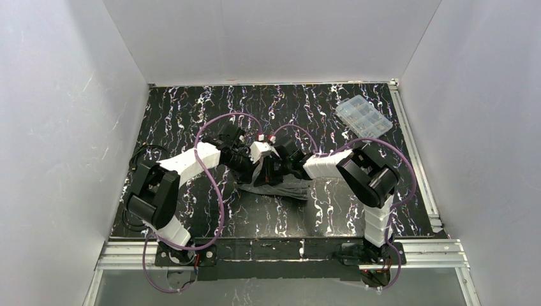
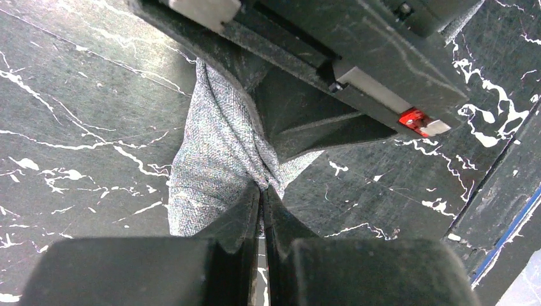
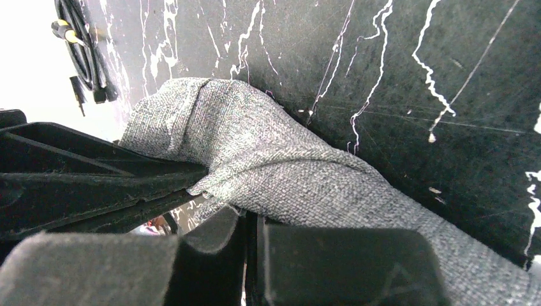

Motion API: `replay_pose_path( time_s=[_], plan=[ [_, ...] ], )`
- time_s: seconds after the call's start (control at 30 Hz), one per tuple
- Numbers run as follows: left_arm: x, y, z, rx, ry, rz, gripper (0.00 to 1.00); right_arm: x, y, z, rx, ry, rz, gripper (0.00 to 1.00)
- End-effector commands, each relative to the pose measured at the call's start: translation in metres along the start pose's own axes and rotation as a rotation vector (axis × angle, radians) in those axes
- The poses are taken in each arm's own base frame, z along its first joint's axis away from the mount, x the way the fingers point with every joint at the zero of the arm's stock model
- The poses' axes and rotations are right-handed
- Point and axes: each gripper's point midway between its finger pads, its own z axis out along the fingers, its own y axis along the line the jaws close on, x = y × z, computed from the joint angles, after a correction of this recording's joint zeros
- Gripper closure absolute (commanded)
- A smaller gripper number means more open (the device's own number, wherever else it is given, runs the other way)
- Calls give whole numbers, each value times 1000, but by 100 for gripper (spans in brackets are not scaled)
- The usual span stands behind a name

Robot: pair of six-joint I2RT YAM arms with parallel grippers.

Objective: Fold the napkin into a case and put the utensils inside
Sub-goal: Fold the 2/3-rectangle-folded napkin at the center of the board.

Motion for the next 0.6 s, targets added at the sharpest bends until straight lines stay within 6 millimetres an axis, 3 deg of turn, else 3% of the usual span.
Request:
replay_pose_path(
  time_s=[0.0, 0.27, 0.33, 0.5, 0.57],
  plan=[
    [-6, -7, -11, 6, -32, 22, 100, 12, -42, 12, 144, 40, 53, 99],
    [-12, 19, -12, -126, -32, 35, 100, 8, -25, 7, 78, 29, 27, 98],
    [-9, 22, -10, -131, -27, 37, 100, 6, -20, 3, 63, 13, 18, 89],
    [-7, 22, -7, -128, -23, 39, 100, 3, -12, -1, 24, -22, 25, 84],
    [-8, 24, -8, -133, -23, 44, 100, 2, -9, -3, 0, -39, 28, 73]
  ],
)
